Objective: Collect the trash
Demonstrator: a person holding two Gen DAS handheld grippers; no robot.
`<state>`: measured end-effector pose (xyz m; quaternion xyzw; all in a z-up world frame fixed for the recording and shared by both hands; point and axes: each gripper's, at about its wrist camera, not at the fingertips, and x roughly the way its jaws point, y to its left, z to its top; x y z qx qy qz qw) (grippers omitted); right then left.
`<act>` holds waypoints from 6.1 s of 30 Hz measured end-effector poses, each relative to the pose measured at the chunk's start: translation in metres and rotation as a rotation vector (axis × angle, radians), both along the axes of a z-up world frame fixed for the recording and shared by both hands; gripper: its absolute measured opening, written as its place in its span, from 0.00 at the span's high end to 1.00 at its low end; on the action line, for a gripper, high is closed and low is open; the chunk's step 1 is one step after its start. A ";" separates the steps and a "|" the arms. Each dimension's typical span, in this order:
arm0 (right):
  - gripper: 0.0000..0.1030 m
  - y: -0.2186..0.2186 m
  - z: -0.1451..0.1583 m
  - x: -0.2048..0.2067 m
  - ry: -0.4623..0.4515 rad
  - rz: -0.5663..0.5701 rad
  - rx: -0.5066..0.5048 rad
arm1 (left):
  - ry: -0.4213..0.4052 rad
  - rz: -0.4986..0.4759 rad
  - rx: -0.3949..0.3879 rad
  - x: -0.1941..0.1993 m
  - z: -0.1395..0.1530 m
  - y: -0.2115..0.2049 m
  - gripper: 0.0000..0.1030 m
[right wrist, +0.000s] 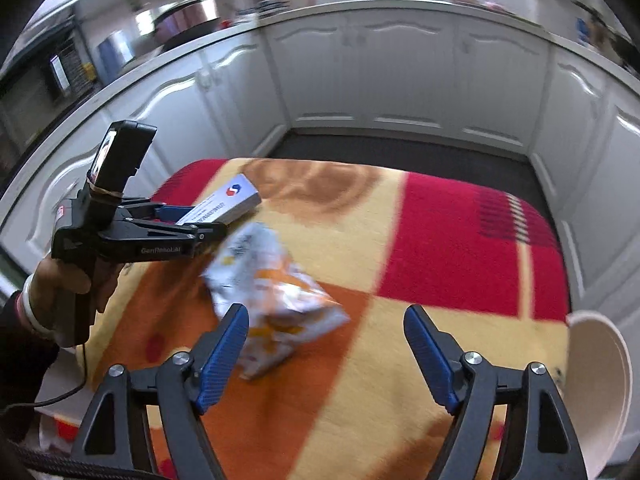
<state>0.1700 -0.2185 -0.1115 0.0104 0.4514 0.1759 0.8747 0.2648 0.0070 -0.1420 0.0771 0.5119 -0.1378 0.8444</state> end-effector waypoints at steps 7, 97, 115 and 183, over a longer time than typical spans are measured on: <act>0.19 0.064 -0.023 0.025 0.038 0.264 -0.151 | 0.001 0.066 -0.068 -0.043 0.013 0.038 0.50; 0.57 -0.288 -0.038 -0.135 0.033 -0.603 -0.061 | 0.007 -0.389 -0.263 -0.114 0.028 -0.359 0.57; 0.50 -0.312 -0.068 -0.128 0.073 -0.671 -0.041 | 0.058 -0.360 -0.273 -0.096 0.004 -0.385 0.55; 0.06 -0.101 0.089 -0.197 -0.448 -0.592 -0.083 | -0.625 -0.006 -0.234 -0.233 0.130 -0.125 0.15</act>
